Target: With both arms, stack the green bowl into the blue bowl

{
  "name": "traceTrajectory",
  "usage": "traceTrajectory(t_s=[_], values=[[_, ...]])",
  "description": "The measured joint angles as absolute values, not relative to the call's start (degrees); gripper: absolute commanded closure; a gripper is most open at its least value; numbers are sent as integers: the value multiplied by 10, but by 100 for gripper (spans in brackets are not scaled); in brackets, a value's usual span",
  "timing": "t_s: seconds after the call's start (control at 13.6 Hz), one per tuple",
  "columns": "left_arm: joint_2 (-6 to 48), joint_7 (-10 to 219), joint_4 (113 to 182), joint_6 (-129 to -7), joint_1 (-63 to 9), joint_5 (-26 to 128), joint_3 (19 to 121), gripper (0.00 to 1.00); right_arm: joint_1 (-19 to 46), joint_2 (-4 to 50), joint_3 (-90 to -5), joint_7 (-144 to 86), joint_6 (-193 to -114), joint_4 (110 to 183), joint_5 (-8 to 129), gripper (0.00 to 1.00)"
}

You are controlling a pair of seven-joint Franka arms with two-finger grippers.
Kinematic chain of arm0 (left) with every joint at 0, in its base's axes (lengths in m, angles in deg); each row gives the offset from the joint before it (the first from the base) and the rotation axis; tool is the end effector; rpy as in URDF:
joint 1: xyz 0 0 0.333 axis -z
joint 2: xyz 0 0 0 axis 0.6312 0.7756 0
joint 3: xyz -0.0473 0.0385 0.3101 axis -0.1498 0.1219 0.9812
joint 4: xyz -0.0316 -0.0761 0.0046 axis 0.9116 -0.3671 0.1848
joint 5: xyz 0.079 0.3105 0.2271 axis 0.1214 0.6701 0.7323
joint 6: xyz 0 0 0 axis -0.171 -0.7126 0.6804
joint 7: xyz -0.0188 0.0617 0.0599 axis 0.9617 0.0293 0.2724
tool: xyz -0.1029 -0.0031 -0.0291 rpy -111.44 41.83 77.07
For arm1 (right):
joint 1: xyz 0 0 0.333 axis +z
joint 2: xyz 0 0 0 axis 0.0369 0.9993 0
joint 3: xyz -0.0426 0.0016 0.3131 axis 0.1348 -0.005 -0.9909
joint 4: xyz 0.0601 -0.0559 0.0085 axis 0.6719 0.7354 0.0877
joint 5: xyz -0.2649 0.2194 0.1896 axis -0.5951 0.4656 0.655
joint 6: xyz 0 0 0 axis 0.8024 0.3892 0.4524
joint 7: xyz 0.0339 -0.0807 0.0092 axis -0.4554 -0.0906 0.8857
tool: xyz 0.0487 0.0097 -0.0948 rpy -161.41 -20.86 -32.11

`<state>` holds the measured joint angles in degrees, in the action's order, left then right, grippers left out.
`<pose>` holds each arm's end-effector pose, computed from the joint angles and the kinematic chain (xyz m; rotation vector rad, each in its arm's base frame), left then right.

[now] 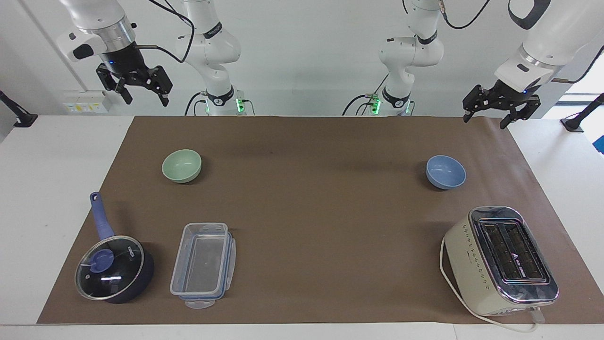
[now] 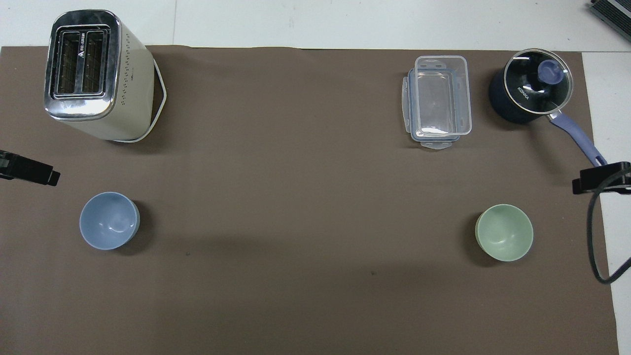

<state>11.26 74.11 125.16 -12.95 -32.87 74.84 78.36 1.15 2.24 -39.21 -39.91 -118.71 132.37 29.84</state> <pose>0.5433 -0.0132 0.6412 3.0729 -0.4299 -0.0859 0.5101 -0.0219 0.6697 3.1357 -0.1417 -0.0323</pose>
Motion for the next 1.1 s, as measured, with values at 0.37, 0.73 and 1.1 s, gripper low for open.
traceTrajectory(t_s=[0.37, 0.73, 1.1], values=[[107, 740, 1267, -153, -337, 748, 784, 0, 12, 22, -392, -399, -1187, 1324, 298, 0], [77, 718, 1341, -185, -374, 734, 785, 0, 12, 22, -392, -399, -1187, 1324, 298, 0], [60, 674, 1461, -296, -412, 729, 786, 0, 12, 22, -392, -399, -1185, 1324, 298, 0]])
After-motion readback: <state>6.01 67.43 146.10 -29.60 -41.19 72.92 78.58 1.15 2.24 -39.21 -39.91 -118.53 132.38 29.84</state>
